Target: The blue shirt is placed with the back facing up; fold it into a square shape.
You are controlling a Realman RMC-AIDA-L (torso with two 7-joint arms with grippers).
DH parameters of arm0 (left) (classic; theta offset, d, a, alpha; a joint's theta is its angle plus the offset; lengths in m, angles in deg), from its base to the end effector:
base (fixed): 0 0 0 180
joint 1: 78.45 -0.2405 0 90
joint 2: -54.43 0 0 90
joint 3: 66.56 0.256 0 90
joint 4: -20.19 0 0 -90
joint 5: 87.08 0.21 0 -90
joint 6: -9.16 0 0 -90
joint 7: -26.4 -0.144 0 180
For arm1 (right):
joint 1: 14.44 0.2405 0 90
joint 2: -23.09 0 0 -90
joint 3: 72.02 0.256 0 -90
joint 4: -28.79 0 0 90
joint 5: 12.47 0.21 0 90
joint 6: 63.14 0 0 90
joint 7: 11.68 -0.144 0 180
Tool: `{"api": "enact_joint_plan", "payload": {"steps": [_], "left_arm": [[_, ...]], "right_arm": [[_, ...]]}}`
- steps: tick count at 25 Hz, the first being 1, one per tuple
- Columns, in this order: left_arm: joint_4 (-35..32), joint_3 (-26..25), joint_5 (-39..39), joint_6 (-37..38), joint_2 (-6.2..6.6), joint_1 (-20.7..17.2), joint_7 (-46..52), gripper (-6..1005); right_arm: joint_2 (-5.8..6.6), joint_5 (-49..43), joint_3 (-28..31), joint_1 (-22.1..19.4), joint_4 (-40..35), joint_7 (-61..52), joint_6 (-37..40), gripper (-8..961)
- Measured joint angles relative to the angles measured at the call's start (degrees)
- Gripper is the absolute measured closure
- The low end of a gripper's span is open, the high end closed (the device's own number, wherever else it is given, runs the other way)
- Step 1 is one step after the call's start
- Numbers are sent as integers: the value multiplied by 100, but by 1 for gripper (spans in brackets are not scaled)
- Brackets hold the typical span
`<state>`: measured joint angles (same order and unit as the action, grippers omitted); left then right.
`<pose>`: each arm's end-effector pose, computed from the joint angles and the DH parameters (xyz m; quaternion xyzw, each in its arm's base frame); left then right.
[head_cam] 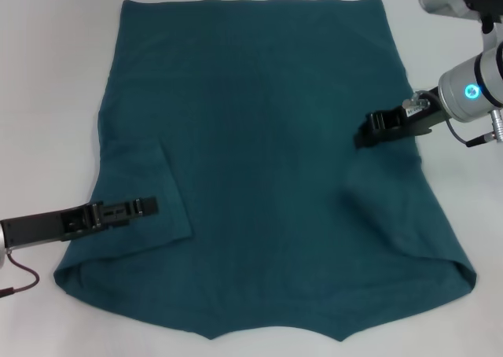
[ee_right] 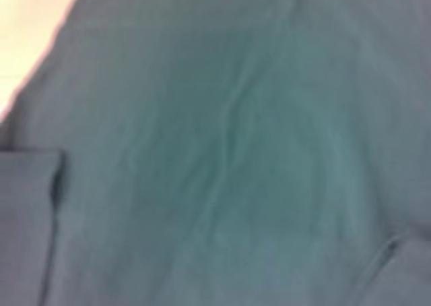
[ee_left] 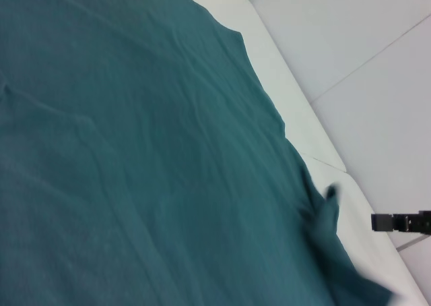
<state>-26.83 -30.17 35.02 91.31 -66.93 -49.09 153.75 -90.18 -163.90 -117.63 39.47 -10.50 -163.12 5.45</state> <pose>-0.2768 0.3465 0.0157 -0.7795 -0.5642 -0.2374 0.1327 0.2108 0.4565 0.0358 -0.7976 0.5450 0.0048 0.2583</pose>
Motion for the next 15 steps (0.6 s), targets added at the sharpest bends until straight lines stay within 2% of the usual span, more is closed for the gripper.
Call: {"api": "enact_joint_plan", "payload": {"steps": [5,8,11,14,15], "left_arm": [[50,0,14,-10,25,0,0,123],[52,0,13,-23,28,0,0,123],[53,-10,-4,-7,62,0,136,123],[21,-25,-6,121,143,-61,669,123],[0,-57,4,182,157,-82,836,123]], "right_arm": [[106,454,5,-118,37,134,123,801],[146,467,6,-173,57,163,161,589],[184,577,17,-277,13,259,270,463],[278,862,107,-411,-10,464,504,336],[318,991,144,-461,-15,516,603,329]]}}
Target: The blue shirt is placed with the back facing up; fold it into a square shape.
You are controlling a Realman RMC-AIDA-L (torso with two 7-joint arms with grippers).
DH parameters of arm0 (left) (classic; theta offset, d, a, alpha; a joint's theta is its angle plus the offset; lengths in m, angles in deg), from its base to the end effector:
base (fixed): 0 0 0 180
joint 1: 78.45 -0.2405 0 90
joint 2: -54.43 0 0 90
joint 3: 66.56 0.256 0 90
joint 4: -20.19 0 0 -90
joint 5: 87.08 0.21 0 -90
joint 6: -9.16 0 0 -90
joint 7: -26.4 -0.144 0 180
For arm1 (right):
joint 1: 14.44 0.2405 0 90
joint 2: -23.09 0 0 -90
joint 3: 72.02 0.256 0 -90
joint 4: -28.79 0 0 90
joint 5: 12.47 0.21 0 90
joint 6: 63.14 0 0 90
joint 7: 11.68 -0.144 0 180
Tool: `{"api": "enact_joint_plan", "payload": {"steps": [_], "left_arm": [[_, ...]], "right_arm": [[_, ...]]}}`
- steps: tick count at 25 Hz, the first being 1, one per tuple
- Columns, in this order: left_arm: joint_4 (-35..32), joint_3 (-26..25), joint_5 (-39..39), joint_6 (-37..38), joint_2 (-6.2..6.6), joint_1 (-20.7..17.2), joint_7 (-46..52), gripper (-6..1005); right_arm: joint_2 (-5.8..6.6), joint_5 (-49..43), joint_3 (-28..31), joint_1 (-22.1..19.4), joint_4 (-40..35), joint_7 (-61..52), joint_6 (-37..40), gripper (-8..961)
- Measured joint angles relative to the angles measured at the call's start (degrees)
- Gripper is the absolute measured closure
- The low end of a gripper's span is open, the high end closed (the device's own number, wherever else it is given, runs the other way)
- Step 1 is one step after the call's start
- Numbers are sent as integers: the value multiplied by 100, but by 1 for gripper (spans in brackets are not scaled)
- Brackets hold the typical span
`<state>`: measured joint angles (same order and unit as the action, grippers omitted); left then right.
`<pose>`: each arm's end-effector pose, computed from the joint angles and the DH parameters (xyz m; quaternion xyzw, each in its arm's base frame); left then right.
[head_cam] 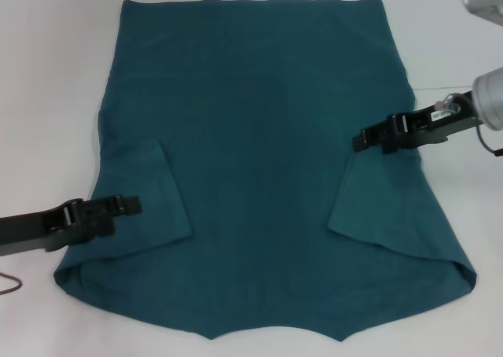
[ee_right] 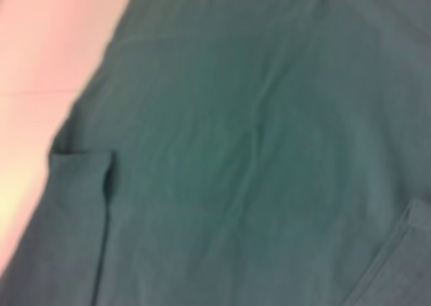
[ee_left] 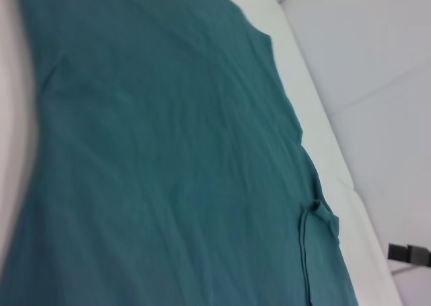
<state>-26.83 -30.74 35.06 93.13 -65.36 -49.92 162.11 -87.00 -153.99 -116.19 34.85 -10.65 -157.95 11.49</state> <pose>-0.2852 0.3421 0.0271 -0.7356 -0.6217 -0.2426 0.1161 0.2290 0.4399 0.0561 -0.7991 0.5612 0.0522 0.2093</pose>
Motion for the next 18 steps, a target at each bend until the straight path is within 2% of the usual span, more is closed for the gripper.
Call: {"api": "enact_joint_plan", "payload": {"steps": [3,6,12,18], "left_arm": [[-46,-220,108,270,41,-43,504,123],[-60,-444,354,486,75,-59,945,123],[-51,-850,944,363,104,-82,1407,123],[-33,-1136,1081,-4,125,-212,1483,123]], "right_arm": [[117,279,61,-132,-17,49,177,308],[172,357,72,-222,-55,54,245,288],[171,364,83,-268,-72,141,226,267],[122,351,74,-271,-71,200,219,267]]}}
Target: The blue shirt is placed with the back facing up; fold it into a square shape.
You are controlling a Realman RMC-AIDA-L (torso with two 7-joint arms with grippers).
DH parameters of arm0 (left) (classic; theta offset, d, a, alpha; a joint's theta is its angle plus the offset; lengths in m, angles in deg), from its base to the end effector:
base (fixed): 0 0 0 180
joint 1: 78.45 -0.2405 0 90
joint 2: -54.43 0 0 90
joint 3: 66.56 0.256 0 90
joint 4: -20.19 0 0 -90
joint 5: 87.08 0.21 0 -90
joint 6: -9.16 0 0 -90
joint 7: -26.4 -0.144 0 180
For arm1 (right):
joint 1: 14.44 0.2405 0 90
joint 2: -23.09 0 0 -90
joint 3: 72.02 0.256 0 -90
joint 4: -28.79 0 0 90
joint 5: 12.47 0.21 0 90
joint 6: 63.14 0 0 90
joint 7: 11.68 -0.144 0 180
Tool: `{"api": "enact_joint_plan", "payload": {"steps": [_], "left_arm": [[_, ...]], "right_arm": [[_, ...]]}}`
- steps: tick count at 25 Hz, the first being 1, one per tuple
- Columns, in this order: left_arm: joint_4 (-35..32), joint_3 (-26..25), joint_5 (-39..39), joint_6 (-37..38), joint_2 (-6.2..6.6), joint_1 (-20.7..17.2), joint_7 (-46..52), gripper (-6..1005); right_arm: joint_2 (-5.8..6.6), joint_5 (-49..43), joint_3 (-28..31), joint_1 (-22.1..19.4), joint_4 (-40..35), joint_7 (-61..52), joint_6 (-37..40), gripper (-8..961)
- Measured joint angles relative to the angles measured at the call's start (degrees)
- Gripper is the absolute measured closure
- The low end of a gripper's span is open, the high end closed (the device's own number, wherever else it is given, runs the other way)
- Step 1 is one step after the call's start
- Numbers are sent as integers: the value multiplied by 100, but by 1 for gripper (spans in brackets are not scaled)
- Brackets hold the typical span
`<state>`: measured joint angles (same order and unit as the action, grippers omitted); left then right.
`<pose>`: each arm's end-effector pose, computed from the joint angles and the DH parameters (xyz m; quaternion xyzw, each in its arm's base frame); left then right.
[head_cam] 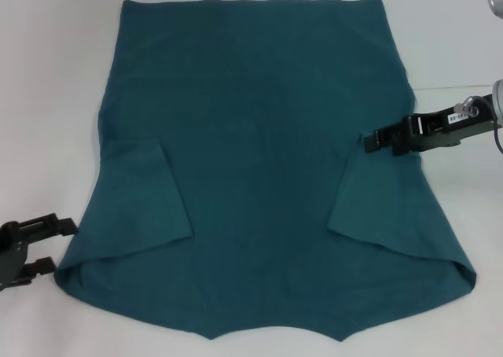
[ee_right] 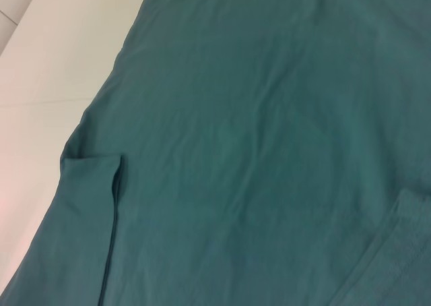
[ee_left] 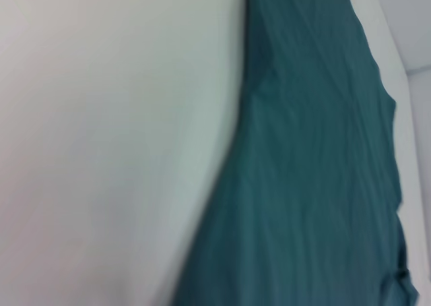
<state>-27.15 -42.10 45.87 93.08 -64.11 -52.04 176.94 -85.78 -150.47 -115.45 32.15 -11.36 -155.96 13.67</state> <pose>-0.3374 0.3201 0.0525 -0.5931 -0.7544 -0.2371 0.1510 0.2410 0.4309 0.0678 -0.7965 0.5663 0.0722 0.1994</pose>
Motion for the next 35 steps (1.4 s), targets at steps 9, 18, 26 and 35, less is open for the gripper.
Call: {"api": "enact_joint_plan", "payload": {"steps": [9,18,26,35], "left_arm": [[58,-45,187,-437,-45,-45,-242,123],[155,61,198,-583,-54,-43,-321,124],[156,177,209,-630,-71,-48,-359,124],[241,270,223,-689,-71,-21,-432,124]], "right_arm": [[-12,-6,-7,-34,6,5,-1,266],[-12,14,14,-109,8,5,0,267],[-12,19,18,-129,8,5,0,267],[-12,20,20,-141,8,7,-1,266]]}}
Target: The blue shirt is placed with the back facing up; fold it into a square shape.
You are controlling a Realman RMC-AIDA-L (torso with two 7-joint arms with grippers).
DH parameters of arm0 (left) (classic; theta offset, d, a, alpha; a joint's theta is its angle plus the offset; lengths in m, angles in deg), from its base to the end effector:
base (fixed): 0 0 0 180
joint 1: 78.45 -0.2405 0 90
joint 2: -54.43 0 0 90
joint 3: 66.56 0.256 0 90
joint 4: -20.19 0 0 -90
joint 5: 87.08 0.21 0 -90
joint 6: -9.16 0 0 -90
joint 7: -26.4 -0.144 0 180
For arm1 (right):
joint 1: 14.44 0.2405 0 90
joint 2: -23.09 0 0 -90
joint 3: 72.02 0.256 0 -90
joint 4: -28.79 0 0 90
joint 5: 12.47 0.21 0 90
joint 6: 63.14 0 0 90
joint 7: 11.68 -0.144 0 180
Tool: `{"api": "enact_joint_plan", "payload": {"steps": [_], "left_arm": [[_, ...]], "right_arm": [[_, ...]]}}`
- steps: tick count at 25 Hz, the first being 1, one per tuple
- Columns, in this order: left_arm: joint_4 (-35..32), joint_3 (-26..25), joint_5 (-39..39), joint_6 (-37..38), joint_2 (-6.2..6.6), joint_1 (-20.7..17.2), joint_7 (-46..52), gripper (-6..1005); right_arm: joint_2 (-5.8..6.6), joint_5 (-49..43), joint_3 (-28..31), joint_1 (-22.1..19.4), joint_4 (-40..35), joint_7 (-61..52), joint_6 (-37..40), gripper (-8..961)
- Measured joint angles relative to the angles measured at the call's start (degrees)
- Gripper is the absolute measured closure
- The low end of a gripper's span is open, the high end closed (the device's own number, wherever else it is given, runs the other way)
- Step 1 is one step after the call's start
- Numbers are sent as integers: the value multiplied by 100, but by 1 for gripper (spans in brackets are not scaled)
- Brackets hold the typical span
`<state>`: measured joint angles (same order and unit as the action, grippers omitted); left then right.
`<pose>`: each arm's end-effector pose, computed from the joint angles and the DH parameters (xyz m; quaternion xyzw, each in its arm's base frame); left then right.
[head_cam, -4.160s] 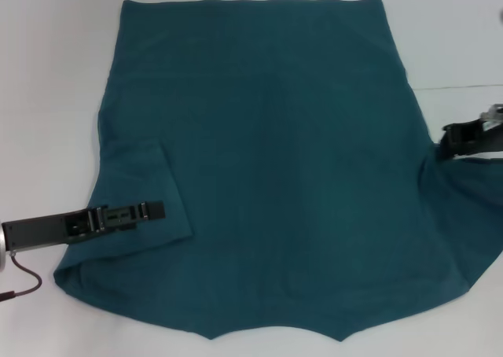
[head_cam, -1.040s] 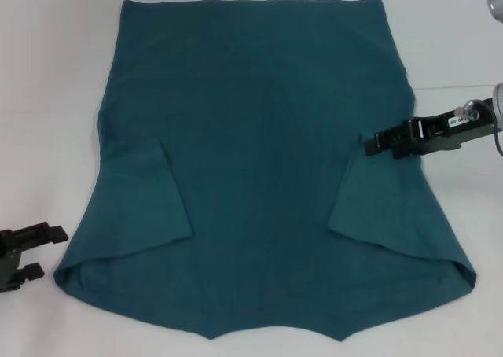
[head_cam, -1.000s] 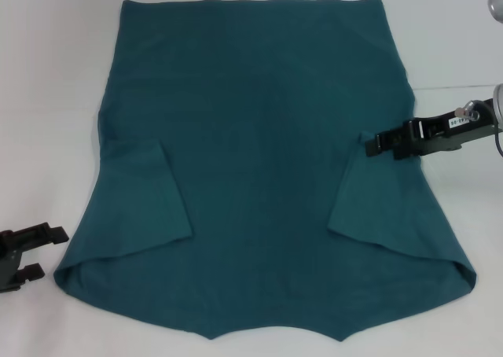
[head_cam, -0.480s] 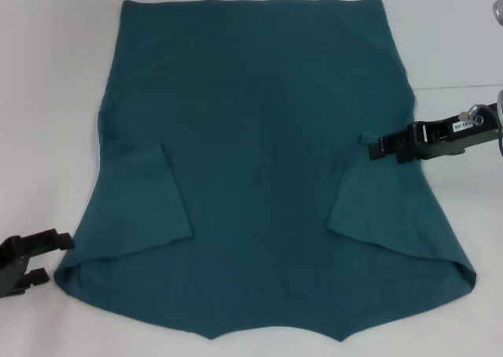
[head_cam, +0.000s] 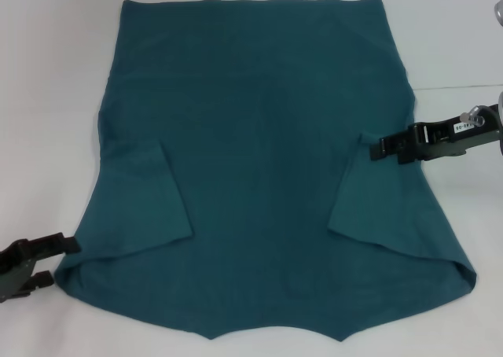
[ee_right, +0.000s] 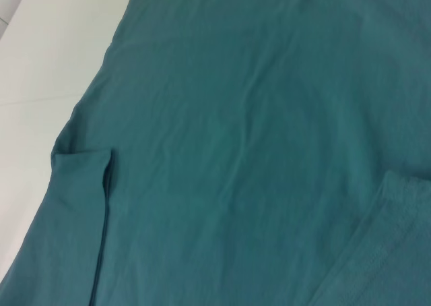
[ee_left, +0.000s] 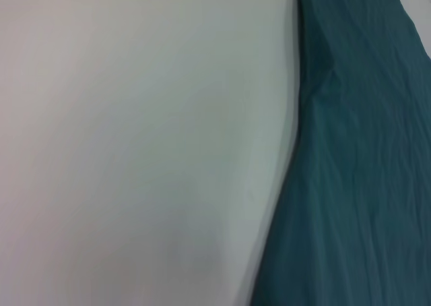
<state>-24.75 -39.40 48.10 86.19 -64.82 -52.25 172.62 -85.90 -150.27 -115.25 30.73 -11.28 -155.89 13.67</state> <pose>-0.3501 0.3216 0.0360 -0.6109 -0.7416 -0.2011 0.1905 0.2512 0.4247 0.0669 -0.7890 0.5769 0.0728 0.1986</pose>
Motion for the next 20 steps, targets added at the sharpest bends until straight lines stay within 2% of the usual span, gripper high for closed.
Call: {"api": "enact_joint_plan", "payload": {"steps": [20], "left_arm": [[238,287,-41,28,-1,200,-52,124]], "right_arm": [[0,-1,26,-1,0,63,-17,266]]}}
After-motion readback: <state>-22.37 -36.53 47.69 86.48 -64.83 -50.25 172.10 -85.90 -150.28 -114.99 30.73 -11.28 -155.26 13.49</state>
